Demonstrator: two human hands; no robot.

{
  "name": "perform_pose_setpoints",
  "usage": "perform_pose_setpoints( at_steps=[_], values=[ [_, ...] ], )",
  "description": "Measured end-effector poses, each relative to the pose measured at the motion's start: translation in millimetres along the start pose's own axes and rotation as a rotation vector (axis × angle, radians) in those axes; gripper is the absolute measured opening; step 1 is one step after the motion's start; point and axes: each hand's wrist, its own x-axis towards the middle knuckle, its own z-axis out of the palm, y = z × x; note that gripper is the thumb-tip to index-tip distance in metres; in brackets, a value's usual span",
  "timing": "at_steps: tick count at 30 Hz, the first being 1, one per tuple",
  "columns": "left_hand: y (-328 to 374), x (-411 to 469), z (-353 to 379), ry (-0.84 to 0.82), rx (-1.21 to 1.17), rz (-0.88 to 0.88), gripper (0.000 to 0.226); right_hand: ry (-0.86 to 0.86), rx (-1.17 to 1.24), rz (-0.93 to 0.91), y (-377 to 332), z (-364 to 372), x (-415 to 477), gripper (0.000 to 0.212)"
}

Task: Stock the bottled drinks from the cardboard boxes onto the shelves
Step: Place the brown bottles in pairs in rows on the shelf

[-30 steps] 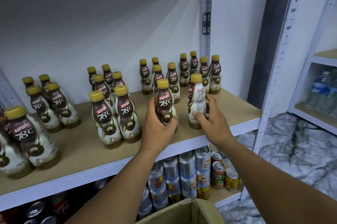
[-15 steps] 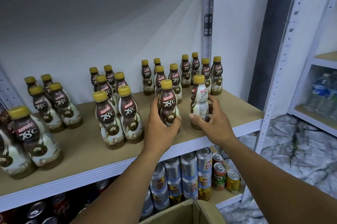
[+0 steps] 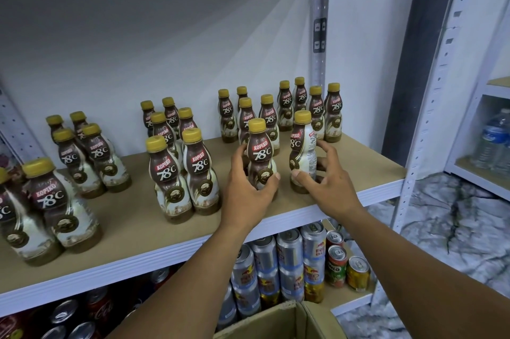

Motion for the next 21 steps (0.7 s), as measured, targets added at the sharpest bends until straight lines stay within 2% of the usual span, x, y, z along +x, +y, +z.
perform_pose_setpoints(
  at_steps=[8, 21],
  values=[
    [-2.1, 0.0, 0.5, -0.009, 0.004, 0.012, 0.074, 0.04, 0.011, -0.013, -0.4, 0.2, 1.3, 0.083],
    [-2.9, 0.3, 1.1, -0.013, 0.0, -0.014, 0.077, 0.013, 0.037, 0.02, -0.1, -1.3, 1.7, 0.084]
  ],
)
